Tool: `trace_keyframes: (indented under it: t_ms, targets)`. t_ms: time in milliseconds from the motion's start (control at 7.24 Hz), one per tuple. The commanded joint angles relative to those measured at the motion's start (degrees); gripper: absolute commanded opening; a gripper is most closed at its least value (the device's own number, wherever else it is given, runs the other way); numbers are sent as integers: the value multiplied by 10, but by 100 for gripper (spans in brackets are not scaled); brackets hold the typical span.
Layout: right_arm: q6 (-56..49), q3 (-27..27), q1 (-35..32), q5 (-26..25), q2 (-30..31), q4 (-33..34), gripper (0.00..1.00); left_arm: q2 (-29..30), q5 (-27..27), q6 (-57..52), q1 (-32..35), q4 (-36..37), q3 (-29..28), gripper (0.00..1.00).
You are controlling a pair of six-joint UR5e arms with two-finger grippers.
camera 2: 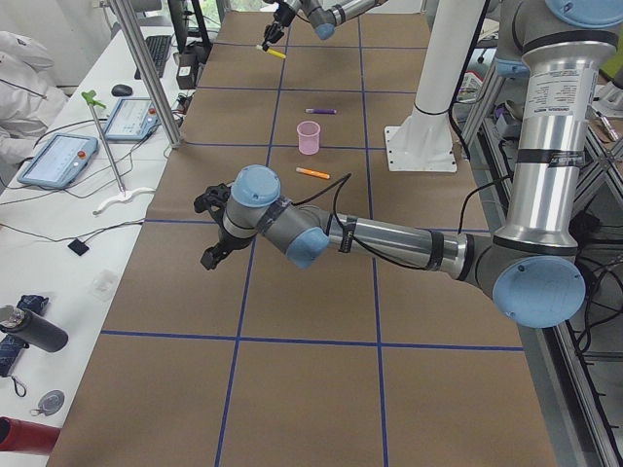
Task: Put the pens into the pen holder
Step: 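Carry the yellow marker with the right gripper toward the pink cup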
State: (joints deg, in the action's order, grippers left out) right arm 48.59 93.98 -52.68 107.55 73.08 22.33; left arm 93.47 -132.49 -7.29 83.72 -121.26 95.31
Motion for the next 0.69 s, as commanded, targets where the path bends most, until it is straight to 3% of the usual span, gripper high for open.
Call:
trace_keyframes:
  t_ms: [0, 276, 552]
  targets:
    - [13, 30, 120, -168, -40, 12, 0, 3, -2, -1, -2, -13, -14, 100]
    - [29, 37, 178, -242, -98, 75, 0, -3, -2, 1, -2, -56, -40, 100]
    - [30, 35, 279, -393, -122, 83, 0, 0, -1, 10, -3, -106, -77, 100]
